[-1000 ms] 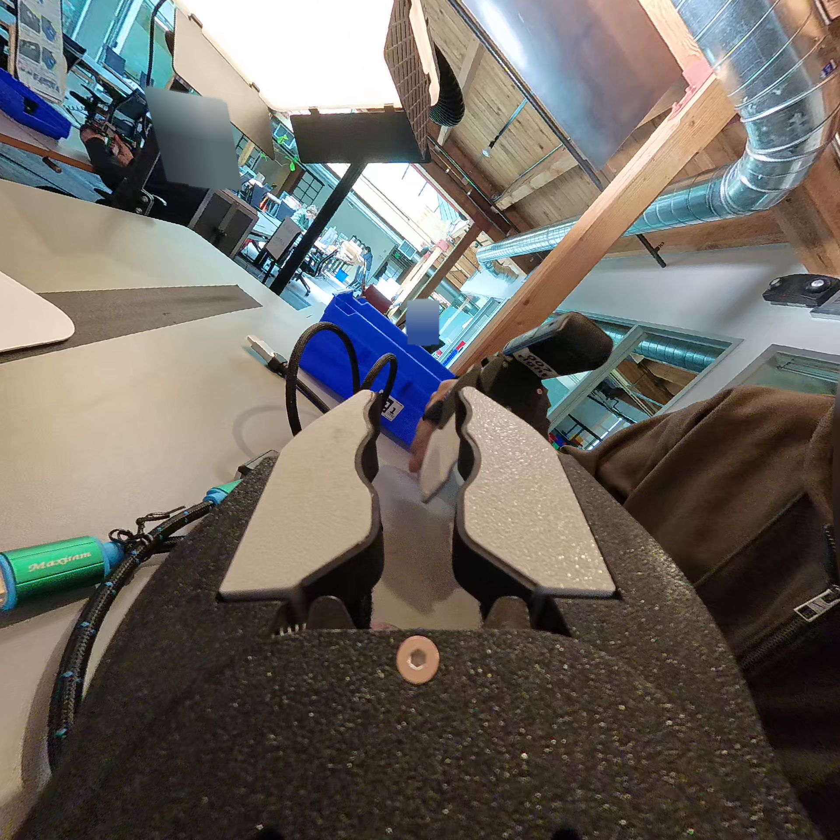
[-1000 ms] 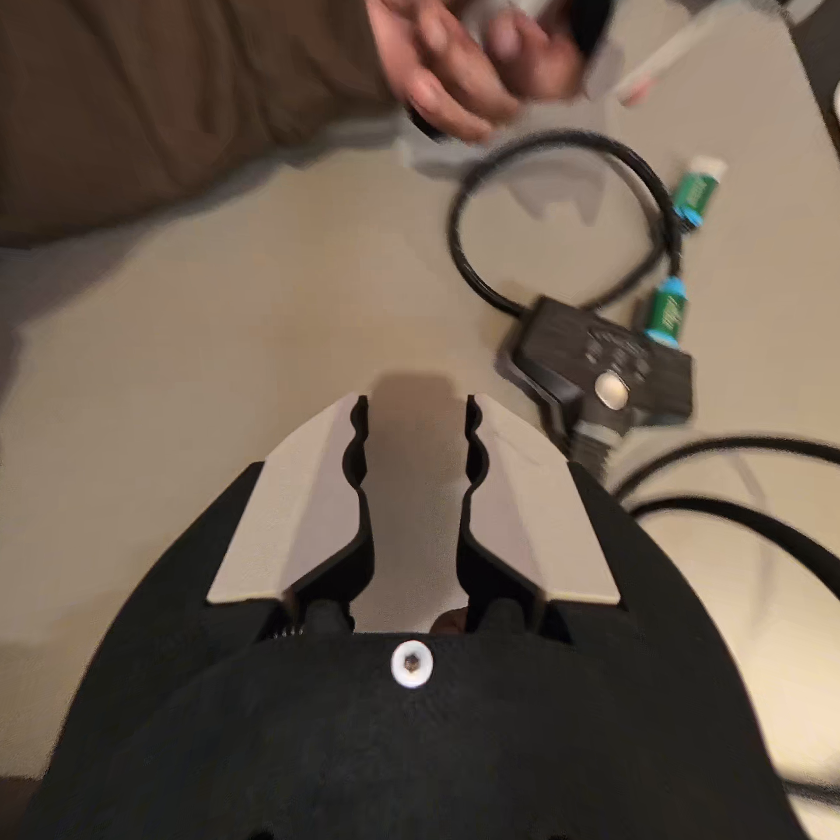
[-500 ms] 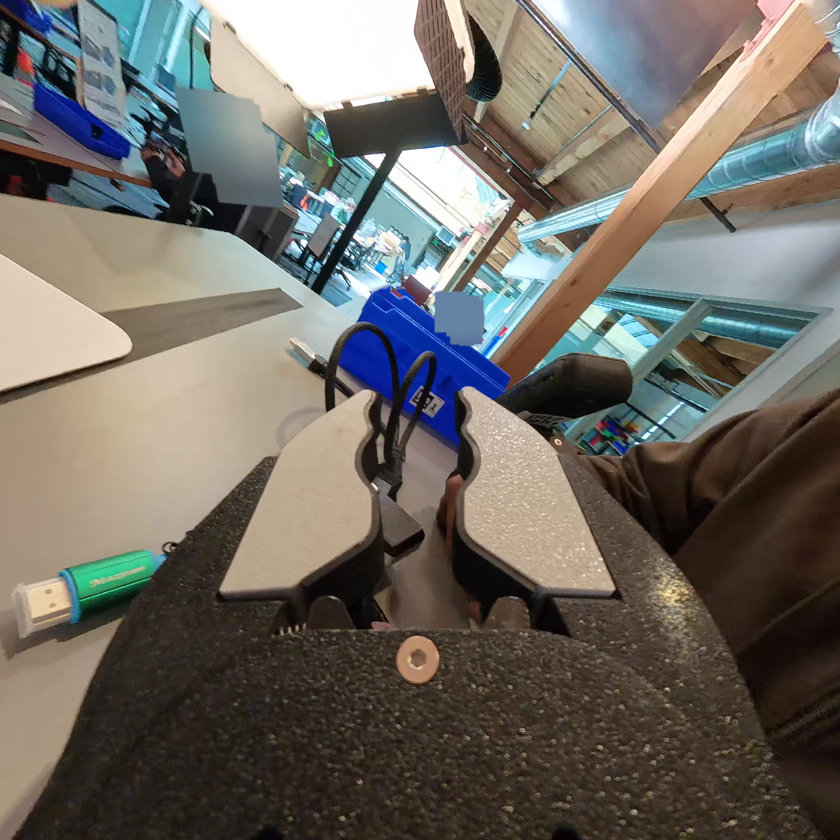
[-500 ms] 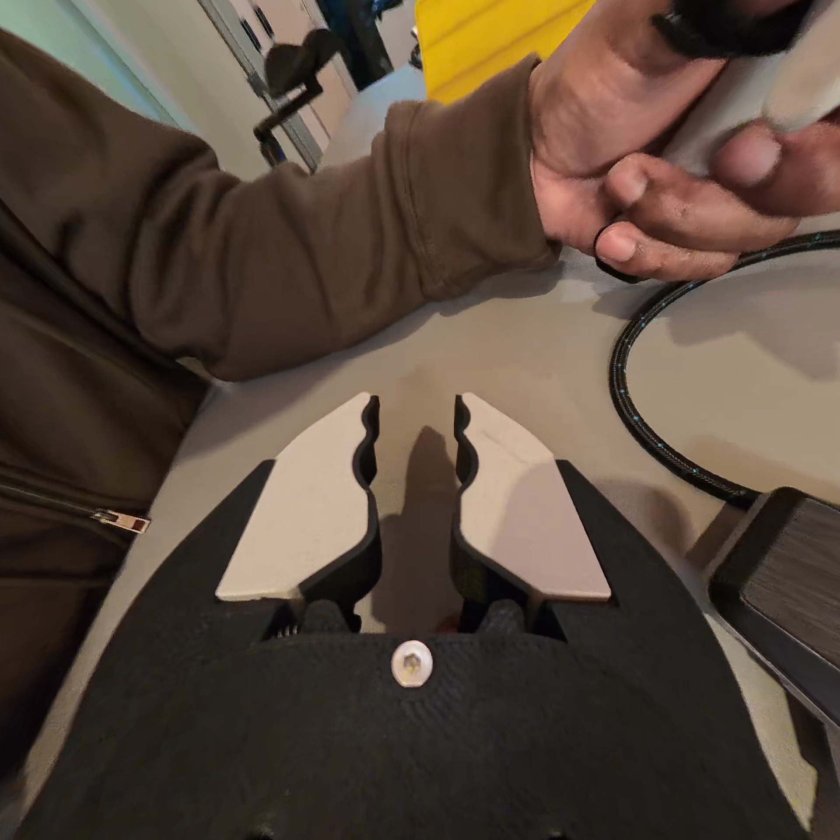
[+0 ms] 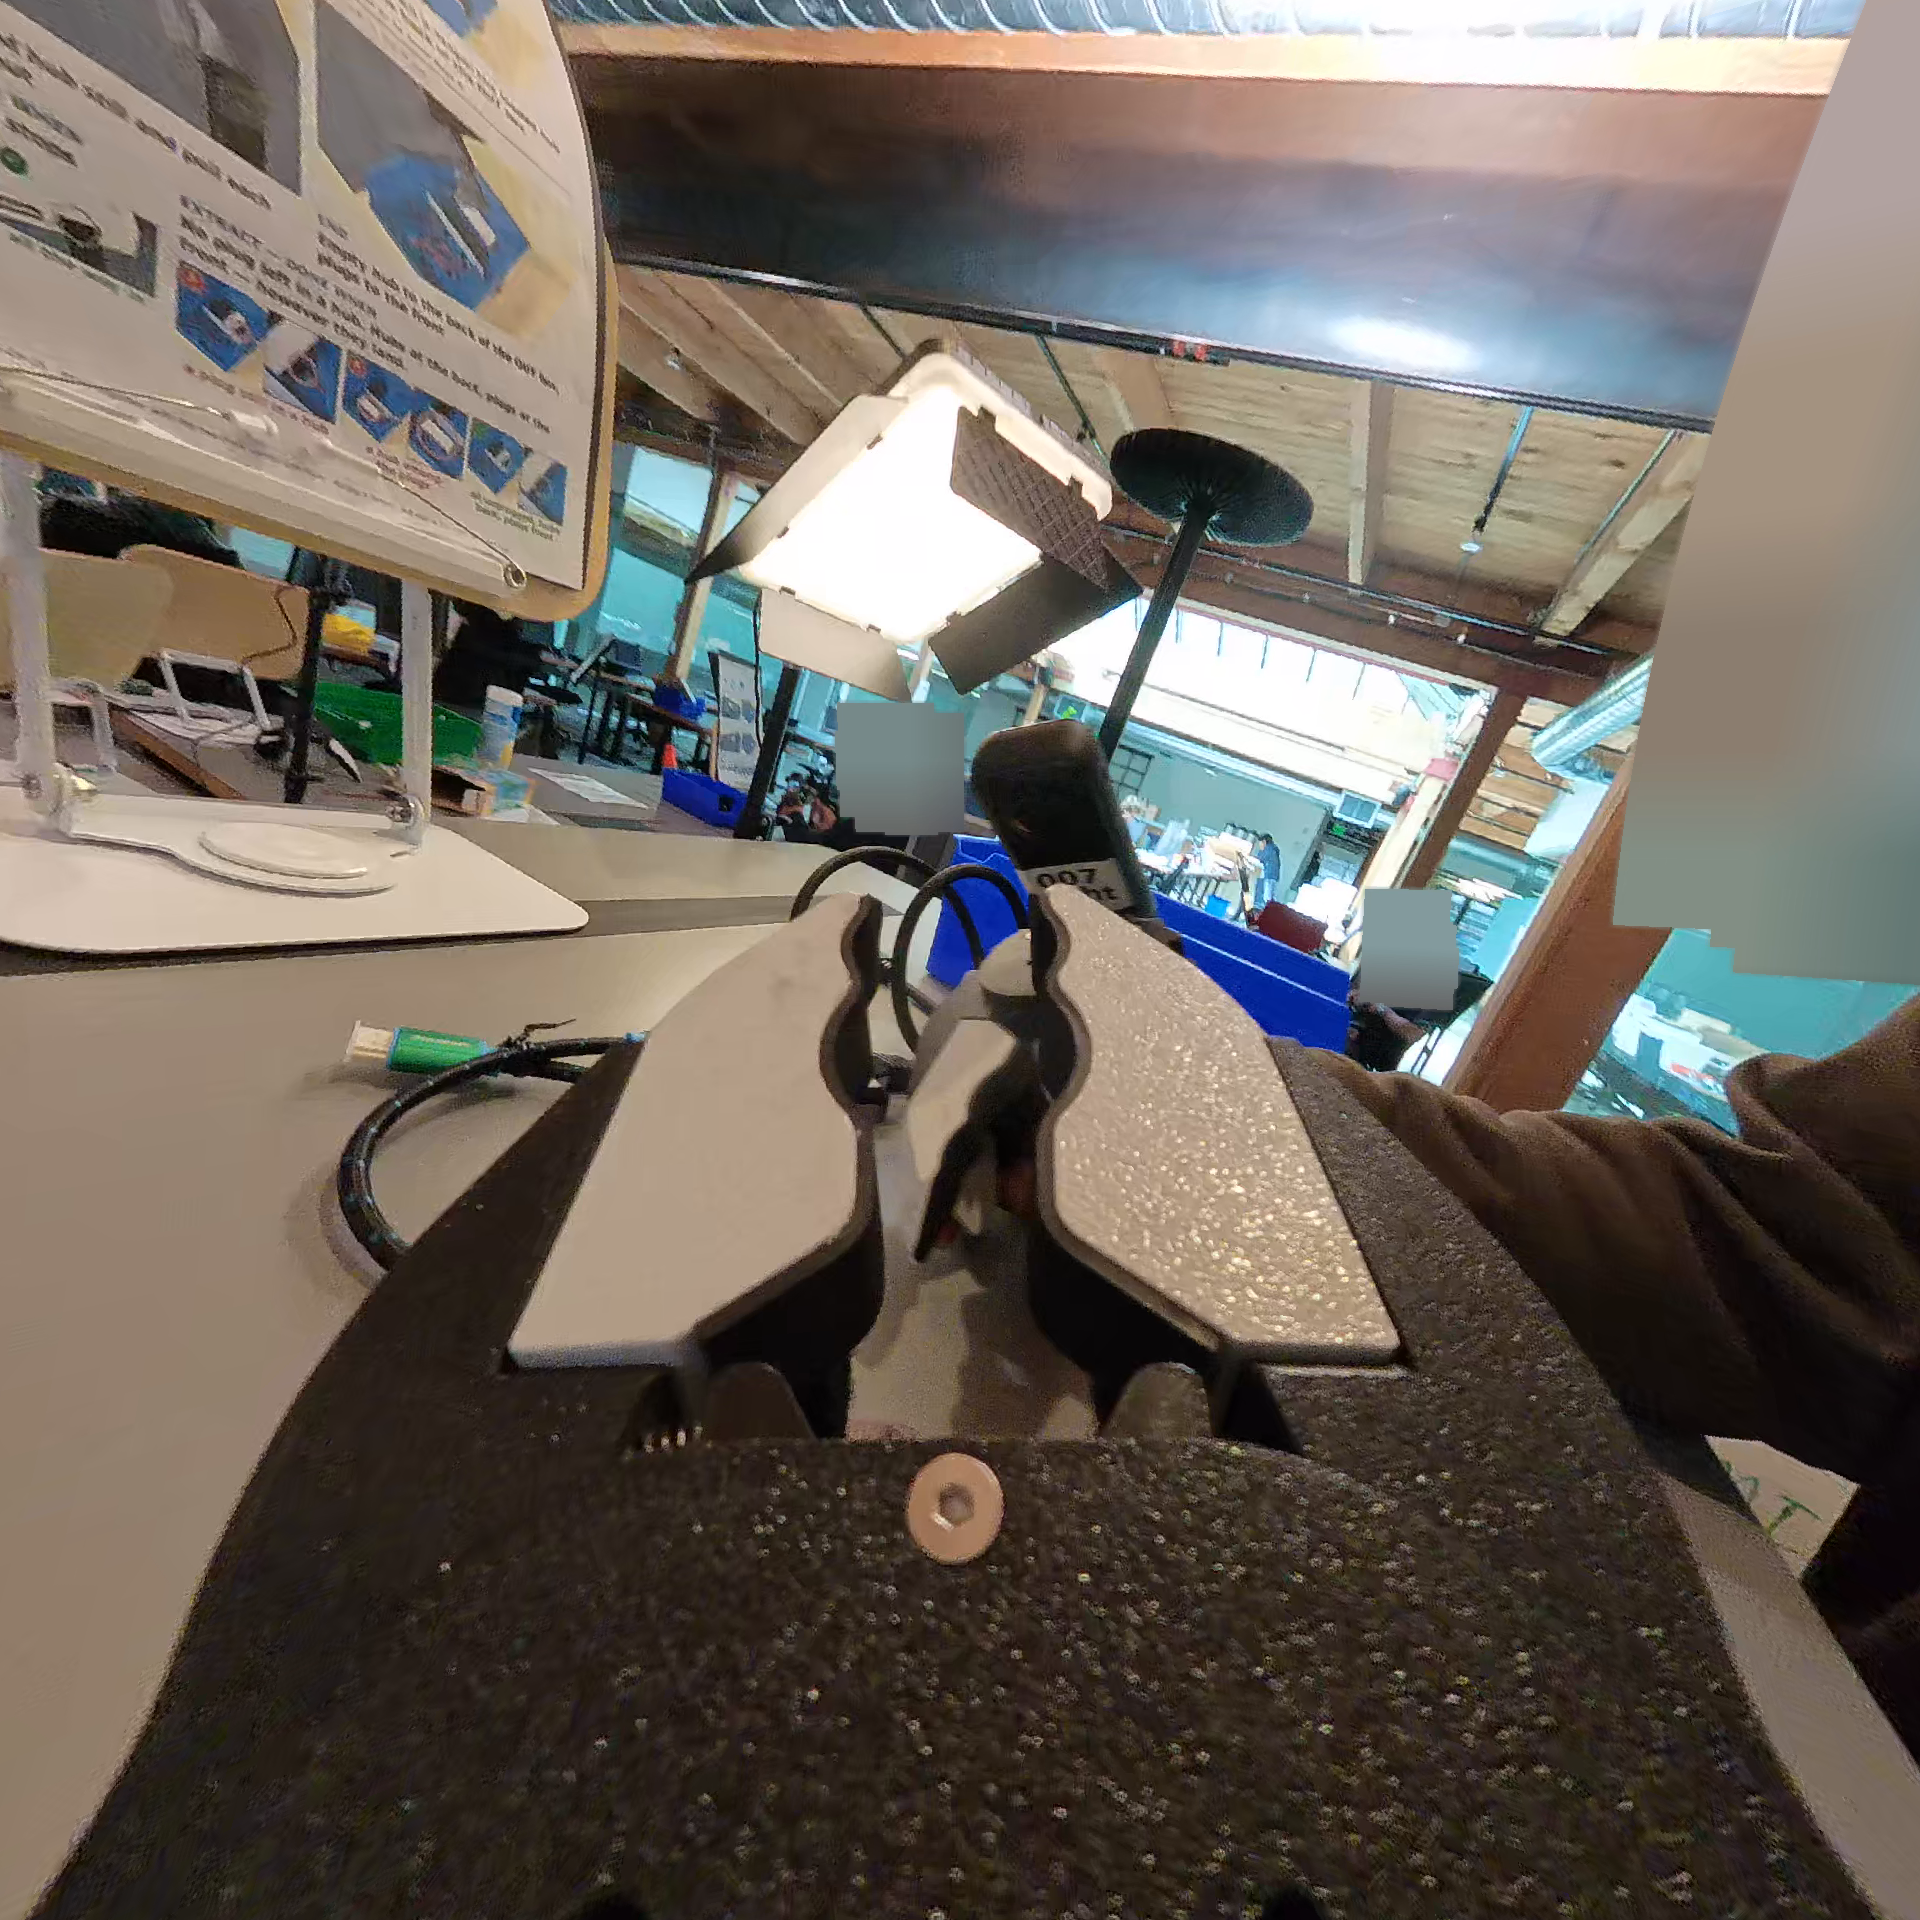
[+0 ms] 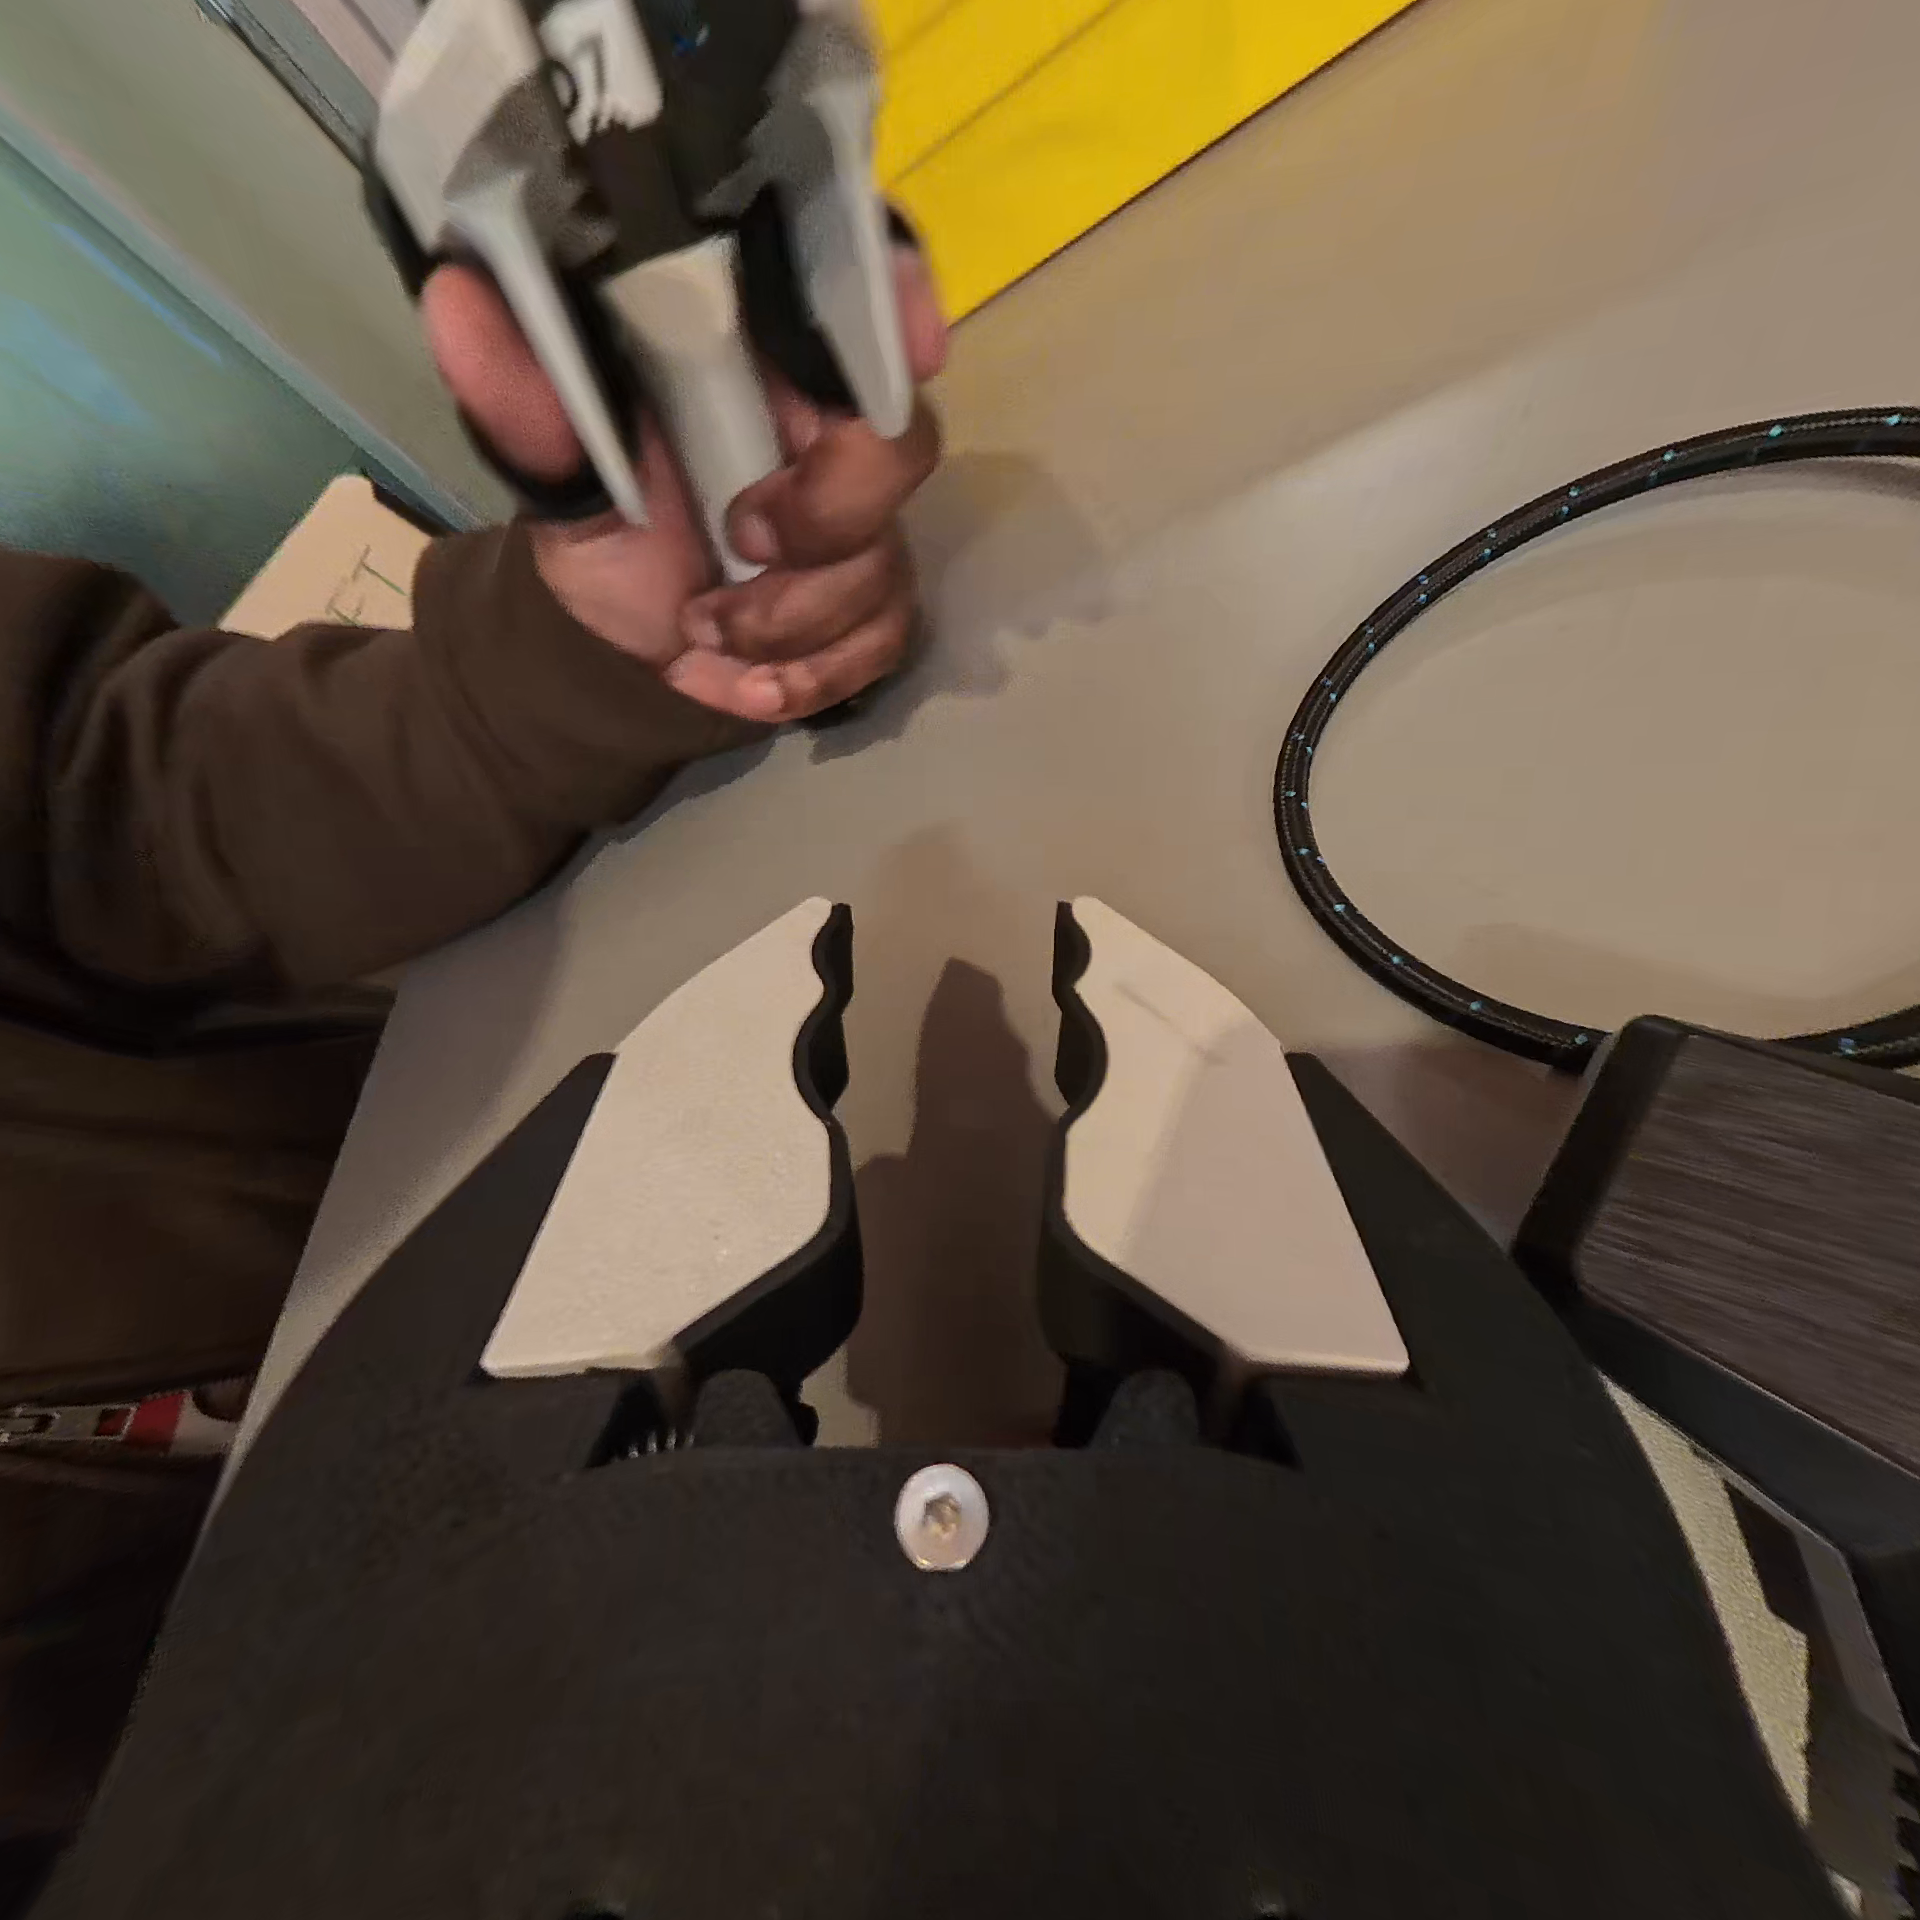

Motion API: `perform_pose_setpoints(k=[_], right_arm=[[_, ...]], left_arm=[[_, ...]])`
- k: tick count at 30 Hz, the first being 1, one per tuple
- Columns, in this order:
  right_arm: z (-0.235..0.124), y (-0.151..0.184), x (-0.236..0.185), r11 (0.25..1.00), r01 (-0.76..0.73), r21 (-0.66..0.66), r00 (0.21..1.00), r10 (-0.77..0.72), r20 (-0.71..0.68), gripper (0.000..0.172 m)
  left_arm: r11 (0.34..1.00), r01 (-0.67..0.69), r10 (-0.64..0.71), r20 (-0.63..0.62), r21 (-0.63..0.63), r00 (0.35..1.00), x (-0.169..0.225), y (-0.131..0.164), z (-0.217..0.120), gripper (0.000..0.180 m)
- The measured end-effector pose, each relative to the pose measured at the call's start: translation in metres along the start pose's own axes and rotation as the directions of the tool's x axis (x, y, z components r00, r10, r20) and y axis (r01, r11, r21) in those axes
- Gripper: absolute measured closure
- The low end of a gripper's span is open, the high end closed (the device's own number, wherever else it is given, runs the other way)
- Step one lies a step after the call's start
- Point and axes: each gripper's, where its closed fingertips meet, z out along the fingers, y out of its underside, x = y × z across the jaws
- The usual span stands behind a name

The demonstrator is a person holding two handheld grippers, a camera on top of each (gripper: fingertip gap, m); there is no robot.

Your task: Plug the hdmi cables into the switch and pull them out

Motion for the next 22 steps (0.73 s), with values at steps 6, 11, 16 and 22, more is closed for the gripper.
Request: perform_pose_setpoints(k=[6,11,16,22], right_arm=[[-0.002,-0.001,0.0,1.0,-0.021,0.01,0.999,0.021,0.027,0.135],[-0.001,-0.001,0.0,1.0,-0.023,0.005,0.999,0.023,0.031,0.134],[-0.003,-0.002,-0.001,0.999,-0.024,0.021,0.999,0.023,0.035,0.134],[-0.003,-0.002,-0.001,1.0,-0.024,0.016,0.999,0.023,0.037,0.134]], left_arm=[[0.995,0.062,-0.065,0.03,0.077,0.997,0.046,0.001,-0.049,0.153],[0.994,0.105,-0.101,0.102,-0.042,0.99,0.066,0.016,-0.071,0.153],[0.98,0.004,0.074,0.378,-0.199,0.923,0.06,-0.013,-0.117,0.149],[0.898,-0.058,0.385,0.712,-0.437,0.587,0.013,-0.107,-0.215,0.144]])
